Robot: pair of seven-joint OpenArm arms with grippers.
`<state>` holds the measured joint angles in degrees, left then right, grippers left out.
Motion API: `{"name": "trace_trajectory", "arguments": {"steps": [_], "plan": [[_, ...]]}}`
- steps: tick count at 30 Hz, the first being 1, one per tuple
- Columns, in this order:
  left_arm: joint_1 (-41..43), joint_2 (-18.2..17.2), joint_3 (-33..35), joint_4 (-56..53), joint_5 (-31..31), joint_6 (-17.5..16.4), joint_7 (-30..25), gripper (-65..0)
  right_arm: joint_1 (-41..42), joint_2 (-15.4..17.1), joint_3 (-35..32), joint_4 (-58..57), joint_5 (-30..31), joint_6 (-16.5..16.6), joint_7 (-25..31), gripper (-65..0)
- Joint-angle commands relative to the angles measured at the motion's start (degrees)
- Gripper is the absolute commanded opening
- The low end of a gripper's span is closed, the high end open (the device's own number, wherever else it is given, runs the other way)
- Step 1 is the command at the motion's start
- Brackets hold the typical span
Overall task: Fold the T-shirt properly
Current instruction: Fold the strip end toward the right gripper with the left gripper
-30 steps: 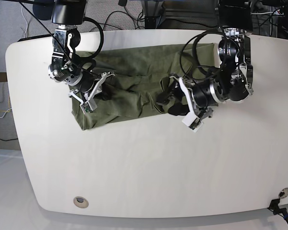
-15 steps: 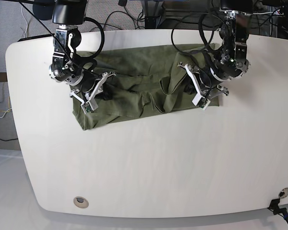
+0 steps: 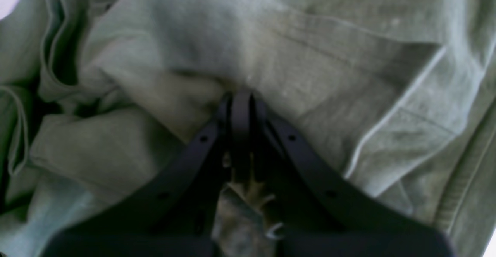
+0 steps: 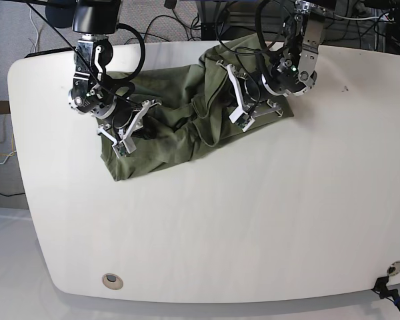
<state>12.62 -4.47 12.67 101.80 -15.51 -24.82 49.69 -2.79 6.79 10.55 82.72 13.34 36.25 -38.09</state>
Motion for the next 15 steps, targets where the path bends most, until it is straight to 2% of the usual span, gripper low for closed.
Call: {"name": "trace_trajectory", "arguments": {"steps": [1,4,11,15], "plan": [[-0.4,-0.1,0.4,1.6,-0.8,-0.2,-1.0,-65.0,-0.8,0.1,-0.2,-0.6,-4.1,-0.3,-6.0,-65.0],[-0.9,-0.5,-0.1,1.4,-0.4,-0.2,-1.0,-65.0,-0.8,0.1,0.0,-0.6,-4.1,-0.3,-6.0,-65.0],[1.5,-5.9,-2.9,4.2,-0.9,-0.4,-0.8,-65.0,-0.8,0.1,-0.1,-0.6,-4.1,-0.3,-6.0,-65.0],[4.4,-6.9,-3.0,5.2,-0.8,-4.0,-0.8,-65.0,-0.8,0.1,-0.2,-0.6,-4.1,-0.4,-6.1,-65.0]]}}
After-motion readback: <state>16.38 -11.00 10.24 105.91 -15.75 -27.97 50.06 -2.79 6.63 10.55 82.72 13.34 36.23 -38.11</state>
